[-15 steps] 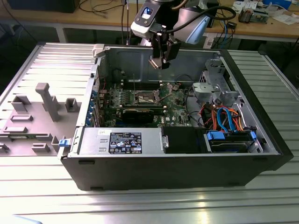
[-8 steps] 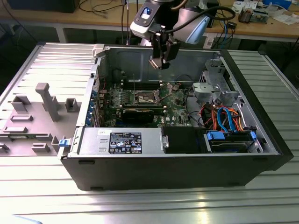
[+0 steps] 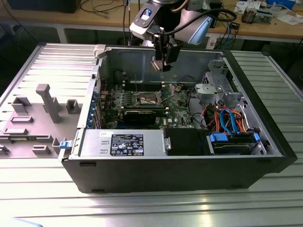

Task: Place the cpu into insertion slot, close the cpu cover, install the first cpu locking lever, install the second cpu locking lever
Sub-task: 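Place the cpu into insertion slot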

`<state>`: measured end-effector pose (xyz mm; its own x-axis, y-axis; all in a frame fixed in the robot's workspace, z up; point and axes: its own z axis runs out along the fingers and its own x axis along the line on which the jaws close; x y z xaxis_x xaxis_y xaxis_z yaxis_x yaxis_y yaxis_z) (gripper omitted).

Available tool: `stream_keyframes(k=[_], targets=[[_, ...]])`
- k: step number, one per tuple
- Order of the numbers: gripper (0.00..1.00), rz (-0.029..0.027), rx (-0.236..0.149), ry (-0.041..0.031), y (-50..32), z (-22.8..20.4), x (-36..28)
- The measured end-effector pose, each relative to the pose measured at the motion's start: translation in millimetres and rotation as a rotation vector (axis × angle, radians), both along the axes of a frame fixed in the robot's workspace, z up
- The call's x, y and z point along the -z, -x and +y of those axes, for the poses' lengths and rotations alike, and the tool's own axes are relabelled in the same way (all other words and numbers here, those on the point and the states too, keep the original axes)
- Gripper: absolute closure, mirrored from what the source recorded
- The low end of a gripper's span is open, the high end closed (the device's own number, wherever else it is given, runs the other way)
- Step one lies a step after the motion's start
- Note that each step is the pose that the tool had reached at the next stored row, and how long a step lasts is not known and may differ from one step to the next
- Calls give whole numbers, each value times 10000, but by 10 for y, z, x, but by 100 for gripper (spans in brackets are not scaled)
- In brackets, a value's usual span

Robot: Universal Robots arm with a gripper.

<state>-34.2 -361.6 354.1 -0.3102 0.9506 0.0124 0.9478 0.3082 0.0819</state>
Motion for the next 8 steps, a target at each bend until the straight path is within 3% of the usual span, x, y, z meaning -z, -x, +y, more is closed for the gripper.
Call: stream_keyframes(k=[8], targets=[[45,0,2,-1,0,0,2]])
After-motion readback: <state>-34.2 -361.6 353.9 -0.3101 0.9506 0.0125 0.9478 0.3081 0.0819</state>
